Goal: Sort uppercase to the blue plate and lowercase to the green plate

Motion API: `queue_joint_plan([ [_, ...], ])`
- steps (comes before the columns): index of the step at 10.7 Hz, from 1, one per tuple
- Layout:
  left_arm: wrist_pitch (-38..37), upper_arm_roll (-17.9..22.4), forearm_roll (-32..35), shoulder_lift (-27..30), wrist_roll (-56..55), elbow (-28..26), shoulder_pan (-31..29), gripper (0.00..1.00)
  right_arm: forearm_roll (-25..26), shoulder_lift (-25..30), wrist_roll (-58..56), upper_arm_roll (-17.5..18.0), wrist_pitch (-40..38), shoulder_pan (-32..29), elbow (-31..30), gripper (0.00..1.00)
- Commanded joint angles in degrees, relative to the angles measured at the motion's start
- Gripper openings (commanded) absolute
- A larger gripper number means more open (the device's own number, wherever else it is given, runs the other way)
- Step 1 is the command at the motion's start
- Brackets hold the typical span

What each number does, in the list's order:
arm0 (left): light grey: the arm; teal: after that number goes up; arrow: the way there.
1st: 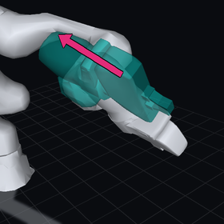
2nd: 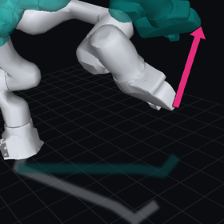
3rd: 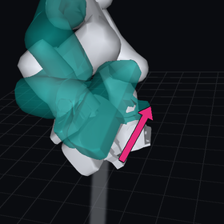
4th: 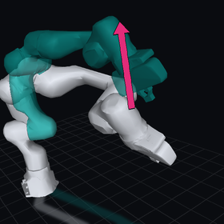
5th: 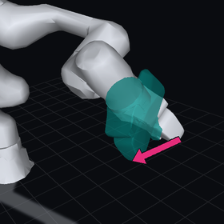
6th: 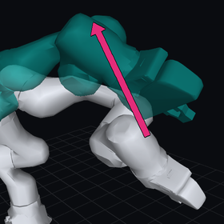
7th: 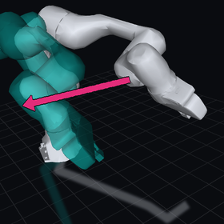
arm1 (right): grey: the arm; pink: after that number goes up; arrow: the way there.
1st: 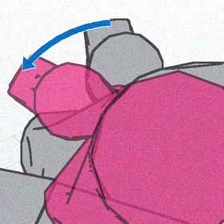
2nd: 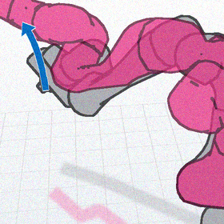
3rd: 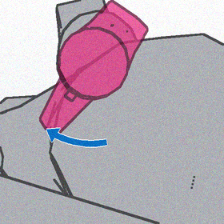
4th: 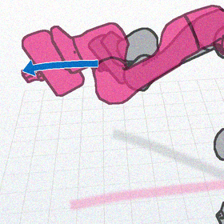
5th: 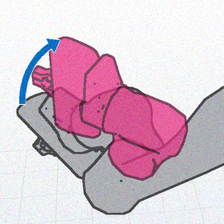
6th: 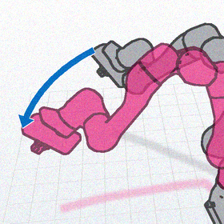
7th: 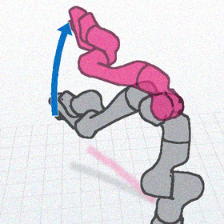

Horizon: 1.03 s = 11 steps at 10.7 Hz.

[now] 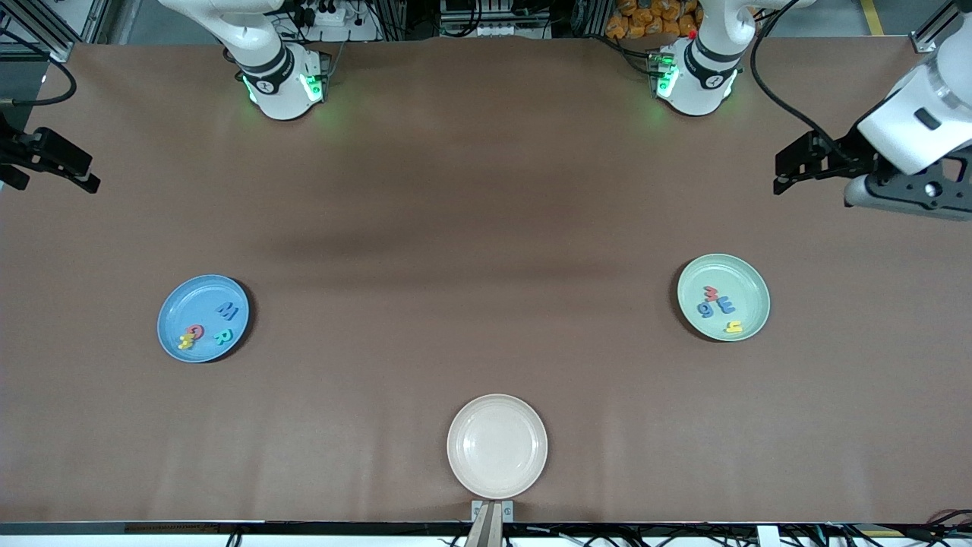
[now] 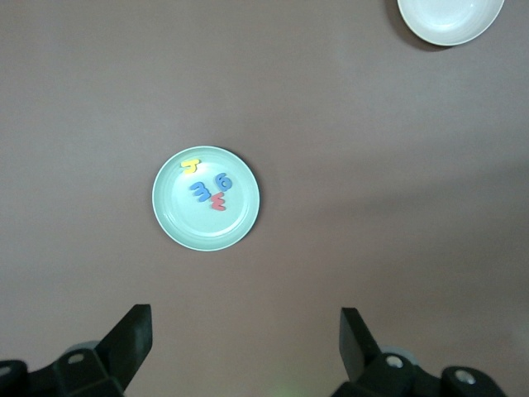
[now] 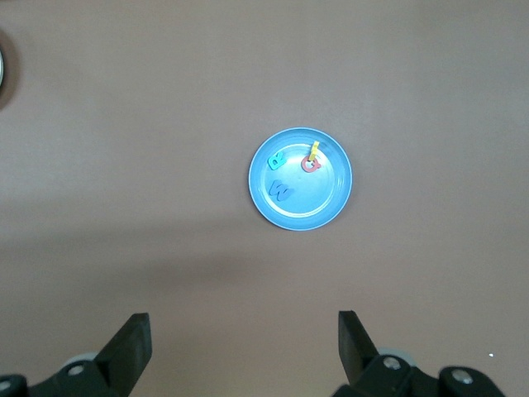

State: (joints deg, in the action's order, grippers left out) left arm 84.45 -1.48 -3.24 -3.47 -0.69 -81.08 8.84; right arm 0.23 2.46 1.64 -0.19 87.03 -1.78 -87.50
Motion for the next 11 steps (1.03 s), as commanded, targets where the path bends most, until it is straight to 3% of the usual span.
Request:
queue_joint_plan([
  [1,-0.5,0.2,1.0,1.4,-0.6,-1.0,-0.2,1.0,0.4,0.1,-1.1,-0.2,0.0,-0.2,0.1,1.0],
  [11,-0.5,2.0,3.3,1.3,-0.2,-0.7,-0.2,1.0,0.3,0.1,-1.1,-0.3,-0.3,-0.2,0.1,1.0],
])
